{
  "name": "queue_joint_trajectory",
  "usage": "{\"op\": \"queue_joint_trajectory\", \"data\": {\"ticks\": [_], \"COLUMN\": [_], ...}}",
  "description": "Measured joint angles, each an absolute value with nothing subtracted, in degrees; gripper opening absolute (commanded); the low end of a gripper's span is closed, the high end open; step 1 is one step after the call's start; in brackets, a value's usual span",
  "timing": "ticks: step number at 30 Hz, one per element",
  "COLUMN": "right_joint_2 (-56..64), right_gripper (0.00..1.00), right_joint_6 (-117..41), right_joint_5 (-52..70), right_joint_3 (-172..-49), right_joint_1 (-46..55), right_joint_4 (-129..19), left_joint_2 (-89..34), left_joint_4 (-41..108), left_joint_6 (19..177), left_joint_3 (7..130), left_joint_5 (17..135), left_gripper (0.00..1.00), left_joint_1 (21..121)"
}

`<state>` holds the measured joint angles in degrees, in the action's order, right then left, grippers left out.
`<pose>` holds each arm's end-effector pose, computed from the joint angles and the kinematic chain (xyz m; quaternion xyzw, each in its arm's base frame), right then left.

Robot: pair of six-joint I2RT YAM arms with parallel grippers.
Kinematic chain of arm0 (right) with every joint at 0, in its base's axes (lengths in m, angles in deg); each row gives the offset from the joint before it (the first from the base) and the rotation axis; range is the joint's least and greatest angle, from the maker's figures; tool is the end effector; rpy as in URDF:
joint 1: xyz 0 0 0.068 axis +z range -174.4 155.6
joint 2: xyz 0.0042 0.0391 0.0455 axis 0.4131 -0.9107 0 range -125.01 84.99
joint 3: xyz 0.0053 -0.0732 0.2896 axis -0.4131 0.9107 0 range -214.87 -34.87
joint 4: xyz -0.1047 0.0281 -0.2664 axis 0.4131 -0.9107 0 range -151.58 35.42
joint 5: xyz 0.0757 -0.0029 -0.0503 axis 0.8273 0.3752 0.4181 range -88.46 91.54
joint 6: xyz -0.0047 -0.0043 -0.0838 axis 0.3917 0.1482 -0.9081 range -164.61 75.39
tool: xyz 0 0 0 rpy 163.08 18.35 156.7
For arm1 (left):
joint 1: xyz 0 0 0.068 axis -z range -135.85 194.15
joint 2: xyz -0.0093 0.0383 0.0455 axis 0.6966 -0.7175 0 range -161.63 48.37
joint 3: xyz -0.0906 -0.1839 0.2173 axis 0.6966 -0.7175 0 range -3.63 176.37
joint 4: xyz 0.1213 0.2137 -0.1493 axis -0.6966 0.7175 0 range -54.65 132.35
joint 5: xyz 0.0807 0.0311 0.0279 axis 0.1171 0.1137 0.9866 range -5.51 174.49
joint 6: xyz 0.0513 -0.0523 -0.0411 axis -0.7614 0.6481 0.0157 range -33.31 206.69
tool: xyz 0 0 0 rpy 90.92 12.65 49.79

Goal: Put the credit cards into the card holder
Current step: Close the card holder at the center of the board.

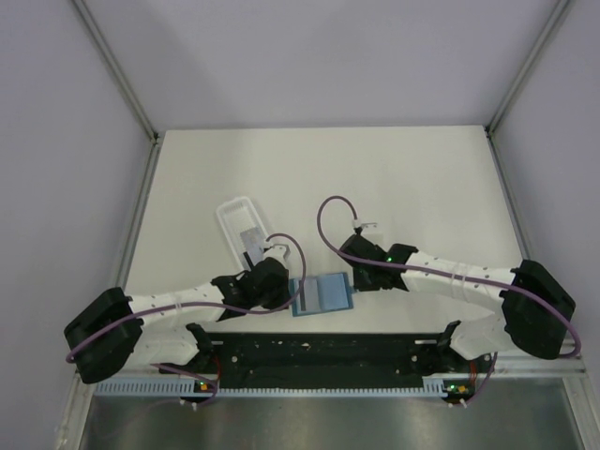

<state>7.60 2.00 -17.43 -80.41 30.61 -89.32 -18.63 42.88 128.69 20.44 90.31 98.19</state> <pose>0.1784 0.2131 0.1724 -0.0374 0.9657 0.0531 0.2515 0.1474 -0.1903 0.1258 0.0815 0.9365 -0.2191 0.2616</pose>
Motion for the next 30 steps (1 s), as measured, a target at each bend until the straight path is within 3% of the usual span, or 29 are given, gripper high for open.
{"op": "queue_joint_trajectory", "data": {"ticks": [8,22,30], "right_joint_2": [8.63,22.73,25.65], "right_gripper": [0.0,0.0,0.0], "right_joint_6": [2.17,1.93,-0.1], "right_joint_5": [-17.51,-16.97,-7.96], "right_joint_3": [-80.15,-78.36,-77.9], "right_joint_1": [30.61,30.61,30.61], "right_joint_4": [-89.06,-88.86,-82.15], "left_joint_2": [-19.37,-29.06,-20.58], "left_joint_4": [42.33,36.76,39.73], "left_joint_6": [128.5,127.93,130.4], "left_joint_3": [20.75,25.93,23.15], "left_joint_5": [89.68,80.8,87.3], "left_gripper": [0.0,0.0,0.0], "left_joint_1": [98.19,98.19,98.22]}}
